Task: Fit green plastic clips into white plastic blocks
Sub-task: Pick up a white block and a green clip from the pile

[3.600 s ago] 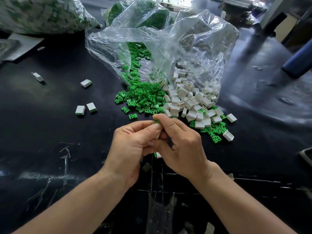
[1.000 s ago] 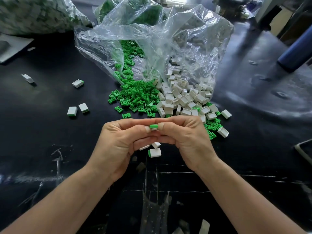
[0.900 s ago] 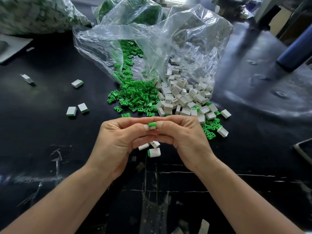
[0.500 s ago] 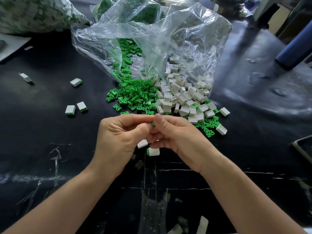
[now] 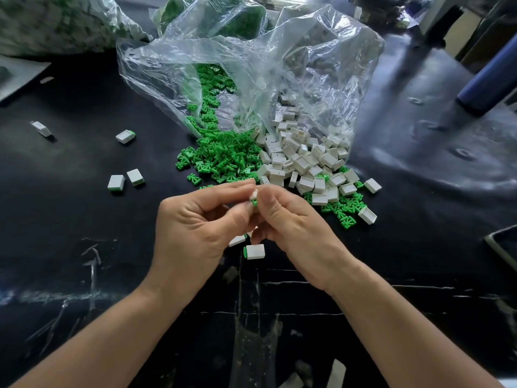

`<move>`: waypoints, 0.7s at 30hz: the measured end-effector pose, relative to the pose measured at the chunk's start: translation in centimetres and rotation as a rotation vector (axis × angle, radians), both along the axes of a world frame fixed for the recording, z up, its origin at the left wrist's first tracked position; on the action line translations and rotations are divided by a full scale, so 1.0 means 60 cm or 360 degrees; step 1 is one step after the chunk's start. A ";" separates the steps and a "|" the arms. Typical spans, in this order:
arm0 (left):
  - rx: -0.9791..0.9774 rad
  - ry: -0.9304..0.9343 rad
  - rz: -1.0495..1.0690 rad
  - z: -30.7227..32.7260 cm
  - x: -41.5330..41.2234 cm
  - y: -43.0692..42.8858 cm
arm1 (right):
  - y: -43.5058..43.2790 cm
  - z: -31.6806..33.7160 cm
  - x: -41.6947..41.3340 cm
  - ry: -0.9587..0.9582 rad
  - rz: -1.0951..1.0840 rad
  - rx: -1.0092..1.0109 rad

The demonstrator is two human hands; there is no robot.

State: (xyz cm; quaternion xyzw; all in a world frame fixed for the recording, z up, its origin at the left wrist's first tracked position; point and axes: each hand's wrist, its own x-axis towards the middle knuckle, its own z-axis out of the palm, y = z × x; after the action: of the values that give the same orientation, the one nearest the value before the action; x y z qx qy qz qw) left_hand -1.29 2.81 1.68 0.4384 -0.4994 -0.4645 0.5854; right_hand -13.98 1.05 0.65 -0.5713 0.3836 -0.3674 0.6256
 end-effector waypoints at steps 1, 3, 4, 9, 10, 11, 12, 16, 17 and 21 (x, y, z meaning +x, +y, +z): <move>0.0005 0.0002 -0.0001 -0.001 -0.001 0.000 | 0.001 -0.003 0.003 -0.0048 -0.0013 -0.0006; 0.0006 -0.0009 0.0011 -0.004 -0.002 -0.001 | 0.002 -0.007 0.009 -0.0125 -0.0045 -0.0021; -0.0009 -0.0025 0.0027 -0.005 -0.002 -0.001 | 0.002 -0.009 0.012 -0.0146 -0.0062 -0.0037; -0.0040 -0.0052 0.0044 -0.005 0.003 -0.003 | 0.001 -0.015 0.017 -0.0179 -0.0125 -0.0118; -0.0031 -0.0028 0.0023 -0.004 0.002 -0.003 | 0.002 -0.015 0.018 -0.0179 -0.0132 -0.0137; -0.0029 0.0002 -0.0001 -0.004 0.001 -0.004 | 0.003 -0.016 0.019 -0.0174 -0.0146 -0.0153; -0.0029 0.0038 -0.0021 -0.002 -0.001 -0.003 | 0.004 -0.016 0.021 -0.0172 -0.0166 -0.0164; -0.0060 0.0100 -0.0011 0.001 -0.005 0.001 | 0.007 -0.018 0.025 -0.0226 -0.0226 -0.0186; -0.0062 0.0103 -0.0009 0.001 -0.005 0.000 | 0.009 -0.018 0.026 -0.0250 -0.0235 -0.0184; -0.0082 0.0071 0.0002 -0.001 -0.009 0.000 | 0.013 -0.016 0.028 -0.0358 -0.0226 -0.0171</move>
State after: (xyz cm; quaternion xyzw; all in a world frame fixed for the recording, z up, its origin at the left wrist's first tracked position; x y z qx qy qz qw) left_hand -1.84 2.80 1.62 0.4131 -0.4977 -0.4608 0.6077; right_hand -12.32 1.82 -0.30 -0.5307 0.3302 -0.4926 0.6055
